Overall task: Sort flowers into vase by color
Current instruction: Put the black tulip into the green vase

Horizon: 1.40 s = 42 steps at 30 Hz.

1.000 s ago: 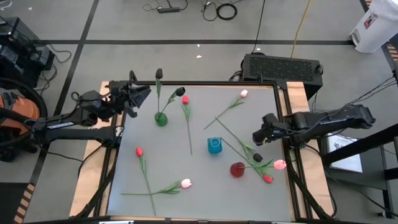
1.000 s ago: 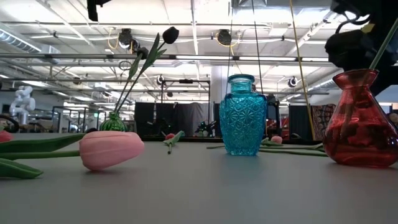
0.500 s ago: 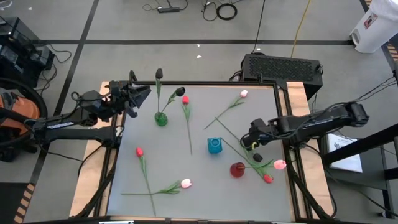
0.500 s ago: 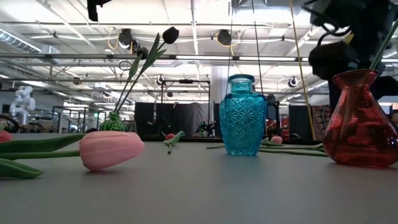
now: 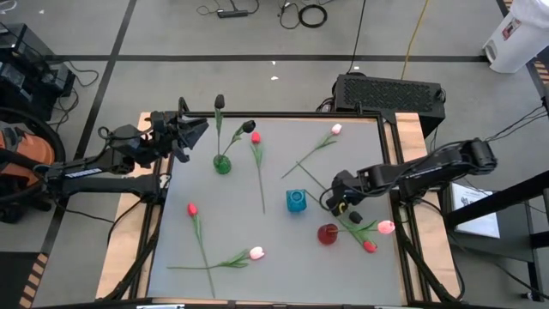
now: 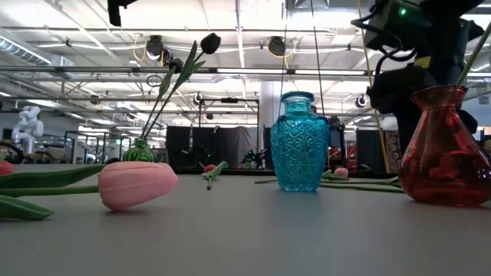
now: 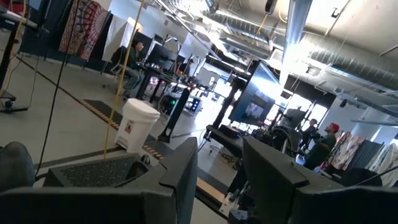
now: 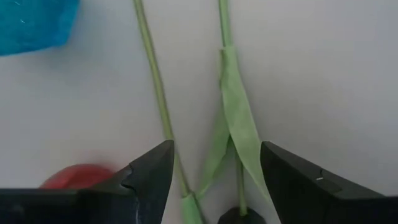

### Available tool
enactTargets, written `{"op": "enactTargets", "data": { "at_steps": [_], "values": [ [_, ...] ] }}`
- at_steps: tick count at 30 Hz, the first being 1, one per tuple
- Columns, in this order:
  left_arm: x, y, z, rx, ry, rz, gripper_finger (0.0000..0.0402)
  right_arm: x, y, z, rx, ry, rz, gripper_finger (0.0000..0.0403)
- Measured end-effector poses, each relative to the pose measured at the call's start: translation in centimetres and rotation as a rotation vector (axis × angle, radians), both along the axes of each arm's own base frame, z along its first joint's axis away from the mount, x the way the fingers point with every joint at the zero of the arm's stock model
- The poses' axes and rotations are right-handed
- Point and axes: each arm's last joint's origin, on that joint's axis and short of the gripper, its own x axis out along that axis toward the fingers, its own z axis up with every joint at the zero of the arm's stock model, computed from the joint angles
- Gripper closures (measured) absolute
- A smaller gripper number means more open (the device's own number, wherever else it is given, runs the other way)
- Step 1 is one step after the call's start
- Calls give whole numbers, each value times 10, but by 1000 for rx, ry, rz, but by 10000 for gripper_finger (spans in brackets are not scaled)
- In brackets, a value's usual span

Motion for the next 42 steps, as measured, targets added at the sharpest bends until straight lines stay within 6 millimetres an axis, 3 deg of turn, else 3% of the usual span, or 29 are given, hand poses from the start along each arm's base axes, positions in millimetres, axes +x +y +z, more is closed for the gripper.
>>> {"op": "enactTargets", "data": {
  "at_steps": [27,42],
  "values": [
    [0,0,0,-5,-1,-1,267,14,2,-30,-7,107,-12,177],
    [0,0,0,-5,-1,-1,267,13,2,-29,-4,114,-11,326]
  ]
}}
